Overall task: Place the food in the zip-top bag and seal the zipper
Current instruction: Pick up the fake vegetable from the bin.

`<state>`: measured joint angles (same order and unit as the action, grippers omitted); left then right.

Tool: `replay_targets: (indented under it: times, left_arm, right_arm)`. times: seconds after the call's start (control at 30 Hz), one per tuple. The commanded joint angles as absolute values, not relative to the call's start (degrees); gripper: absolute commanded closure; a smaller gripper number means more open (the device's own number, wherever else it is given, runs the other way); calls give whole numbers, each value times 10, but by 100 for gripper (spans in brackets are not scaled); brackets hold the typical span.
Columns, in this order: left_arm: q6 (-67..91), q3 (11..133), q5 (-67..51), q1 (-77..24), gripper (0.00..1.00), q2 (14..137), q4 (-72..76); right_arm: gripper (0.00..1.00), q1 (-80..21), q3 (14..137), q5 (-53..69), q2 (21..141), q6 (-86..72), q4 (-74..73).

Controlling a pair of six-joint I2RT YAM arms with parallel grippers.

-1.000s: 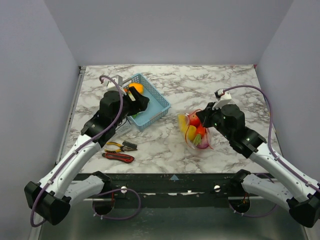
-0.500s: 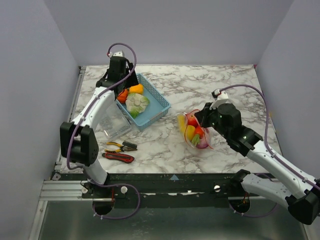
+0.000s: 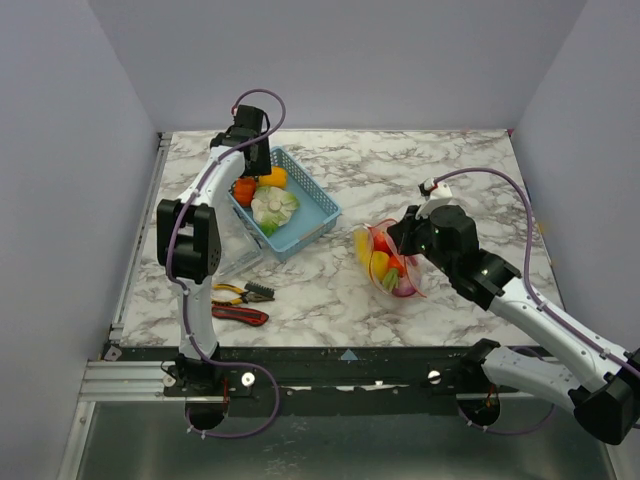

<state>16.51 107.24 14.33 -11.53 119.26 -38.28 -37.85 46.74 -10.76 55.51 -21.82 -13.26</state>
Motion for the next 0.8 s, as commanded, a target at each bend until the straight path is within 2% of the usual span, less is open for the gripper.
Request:
replay_targets:
  times: [0.0,0.27,0.67,0.77]
  left_arm:
    - [167,1068,166,-99,33,1193,-410]
    - [180,1085,125,-84,38,1227,-436]
    - [173,1156,106,-76,37,1288,-511]
    - [169,1151,102,-76,43,1282,-507]
  right_arm:
    - [99,-382,464,-107,553,-215,-125]
    - [99,-382,465,-107,558,-215,-127]
    - [99,-382,464,-108,557,-214,-126]
    - [99,-382,465,-108,558,-214,-127]
